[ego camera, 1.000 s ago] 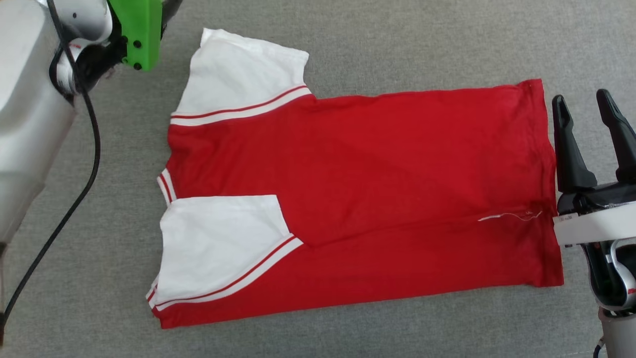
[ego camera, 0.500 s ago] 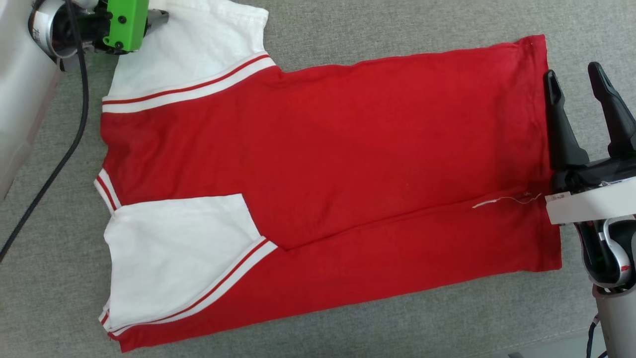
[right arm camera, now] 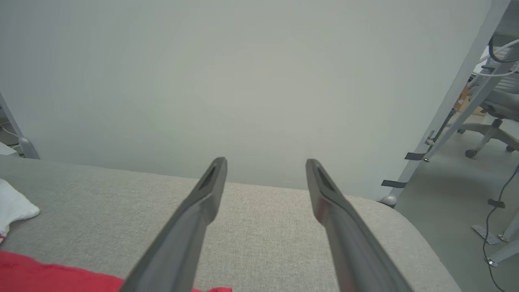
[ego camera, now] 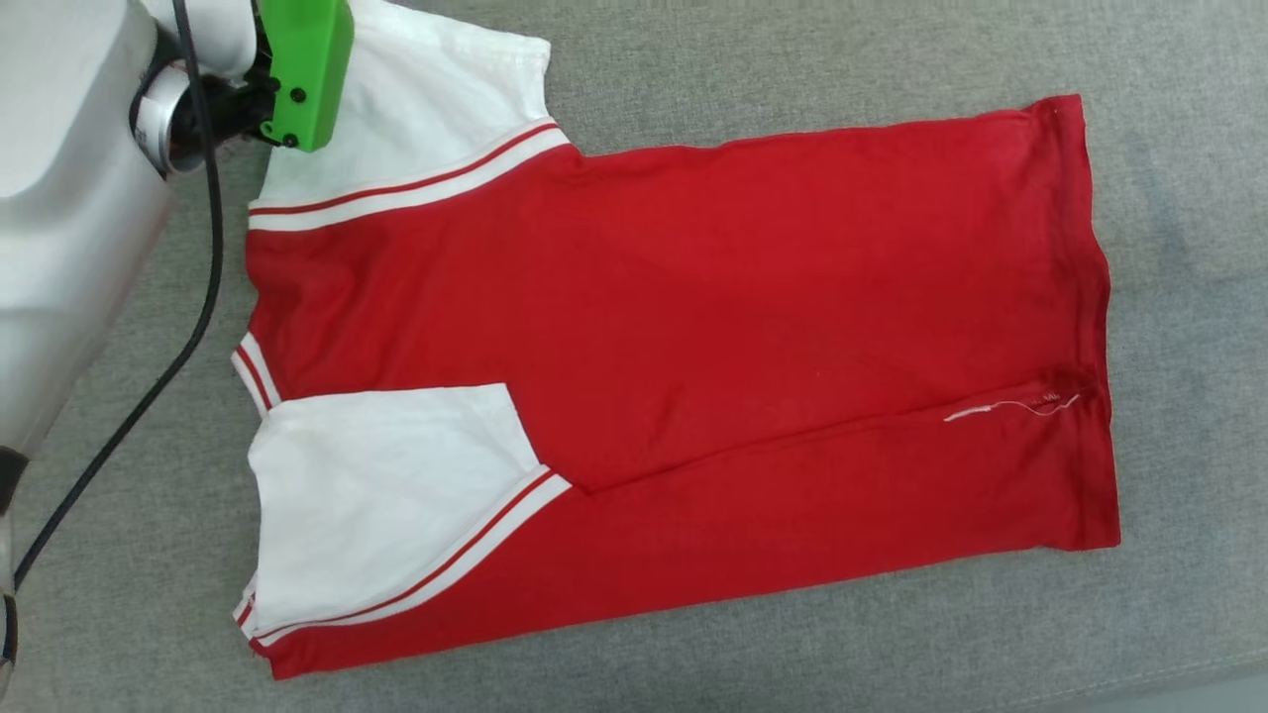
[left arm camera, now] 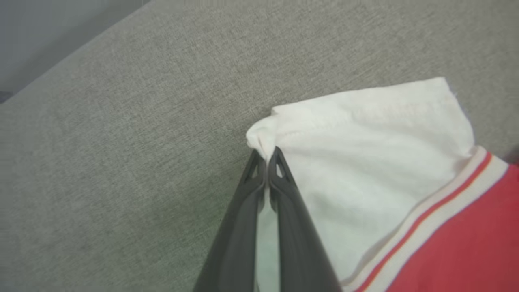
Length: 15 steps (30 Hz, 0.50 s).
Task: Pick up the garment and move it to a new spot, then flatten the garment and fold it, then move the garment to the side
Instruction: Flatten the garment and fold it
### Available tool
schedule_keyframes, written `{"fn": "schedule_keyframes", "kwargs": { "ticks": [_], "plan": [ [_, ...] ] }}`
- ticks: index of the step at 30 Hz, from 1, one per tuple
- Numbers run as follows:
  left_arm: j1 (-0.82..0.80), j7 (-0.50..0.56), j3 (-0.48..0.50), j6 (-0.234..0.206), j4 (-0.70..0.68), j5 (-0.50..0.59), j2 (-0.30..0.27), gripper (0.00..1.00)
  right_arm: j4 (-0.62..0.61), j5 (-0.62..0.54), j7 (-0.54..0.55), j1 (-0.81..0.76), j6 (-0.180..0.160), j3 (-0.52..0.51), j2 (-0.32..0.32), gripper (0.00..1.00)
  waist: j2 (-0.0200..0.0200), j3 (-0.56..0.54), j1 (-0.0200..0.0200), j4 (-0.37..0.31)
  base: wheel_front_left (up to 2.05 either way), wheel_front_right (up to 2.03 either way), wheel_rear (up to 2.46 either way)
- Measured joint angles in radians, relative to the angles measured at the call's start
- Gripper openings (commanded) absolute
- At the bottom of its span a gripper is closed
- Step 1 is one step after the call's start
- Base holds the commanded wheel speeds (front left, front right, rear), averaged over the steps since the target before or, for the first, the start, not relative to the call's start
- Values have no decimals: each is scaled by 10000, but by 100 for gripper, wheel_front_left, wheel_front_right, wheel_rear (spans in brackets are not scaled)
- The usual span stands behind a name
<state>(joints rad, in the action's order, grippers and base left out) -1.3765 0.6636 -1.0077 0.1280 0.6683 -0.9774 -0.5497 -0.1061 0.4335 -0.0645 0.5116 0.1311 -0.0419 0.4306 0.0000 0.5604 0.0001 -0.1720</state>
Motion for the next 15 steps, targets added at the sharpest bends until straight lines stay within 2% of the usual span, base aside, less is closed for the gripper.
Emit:
{"fn": "schedule_keyframes", "kwargs": {
  "ticks": [2,6,11,15],
  "plan": [
    [81,-336,-96,0,-311,-12,-29,0,201,272,746,414,0,90,393,100,0,-180,0,111,0,0,0],
    [277,-922,-357,0,-999,-111,-100,0,957,886,2974,990,2,685,1202,100,0,-527,0,390,0,0,0],
    [515,-1538,-650,0,-1593,-109,-151,0,2059,2148,6443,1336,2,1624,1881,100,0,-851,-1,794,0,0,0],
    [531,-1839,-752,0,-1925,-90,-134,0,2711,2640,8144,1652,0,2034,2197,100,0,-957,-1,1109,0,0,0]
  ]
}}
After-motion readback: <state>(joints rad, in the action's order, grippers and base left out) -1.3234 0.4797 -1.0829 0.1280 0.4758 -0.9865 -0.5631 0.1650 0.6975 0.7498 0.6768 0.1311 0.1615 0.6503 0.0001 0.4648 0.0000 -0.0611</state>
